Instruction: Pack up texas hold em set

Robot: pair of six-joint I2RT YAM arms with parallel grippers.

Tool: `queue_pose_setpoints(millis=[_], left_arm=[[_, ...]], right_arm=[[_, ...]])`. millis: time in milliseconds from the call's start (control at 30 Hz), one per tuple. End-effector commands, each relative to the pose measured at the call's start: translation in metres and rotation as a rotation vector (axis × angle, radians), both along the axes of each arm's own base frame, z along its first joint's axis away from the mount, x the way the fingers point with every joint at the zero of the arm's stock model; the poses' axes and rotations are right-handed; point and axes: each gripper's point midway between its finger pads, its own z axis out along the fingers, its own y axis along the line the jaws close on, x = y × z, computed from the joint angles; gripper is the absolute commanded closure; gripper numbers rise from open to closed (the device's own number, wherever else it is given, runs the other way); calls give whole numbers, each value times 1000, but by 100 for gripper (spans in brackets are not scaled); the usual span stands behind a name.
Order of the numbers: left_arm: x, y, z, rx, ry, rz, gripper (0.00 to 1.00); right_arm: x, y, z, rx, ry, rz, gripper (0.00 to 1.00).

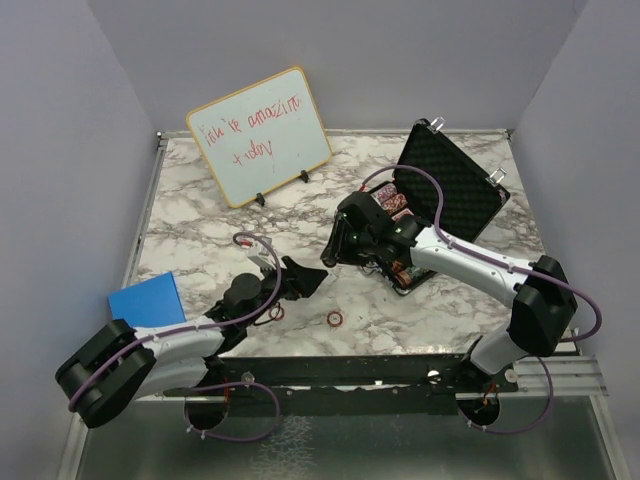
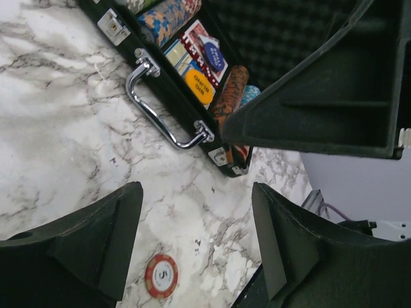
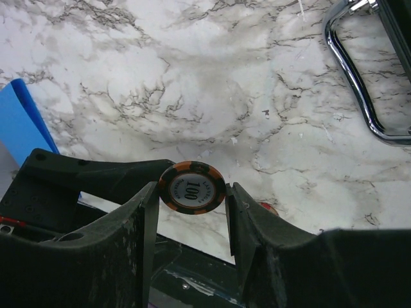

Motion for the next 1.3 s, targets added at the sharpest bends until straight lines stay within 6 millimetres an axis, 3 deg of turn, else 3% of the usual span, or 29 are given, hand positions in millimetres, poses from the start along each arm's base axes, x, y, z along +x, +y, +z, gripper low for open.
queue_pose_setpoints(millis=[0, 200, 367, 533, 800, 933, 1100, 1267], left_arm=[[17, -17, 50, -137, -106, 10, 26], [23, -24, 54, -168, -109, 19, 33], [25, -24, 54, -186, -94, 43, 54], [29, -28, 53, -172, -99, 49, 69], [36, -30, 55, -147, -124, 64, 100], [36, -31, 52, -115, -143, 54, 100], [31, -33, 45, -2, -236, -5, 100], [24, -46, 49, 146, -393, -140, 100]], right_arm=[[-1, 6, 11, 67, 8, -7, 54], [3, 7, 17, 87, -5, -25, 54], [3, 12, 16, 113, 13, -27, 54], [5, 14, 14, 122, 14, -24, 54], [5, 11, 0, 98, 28, -24, 54], [10, 4, 2, 84, 17, -36, 52], [30, -26, 21, 26, -67, -79, 38], [49, -91, 50, -56, -191, -199, 33]])
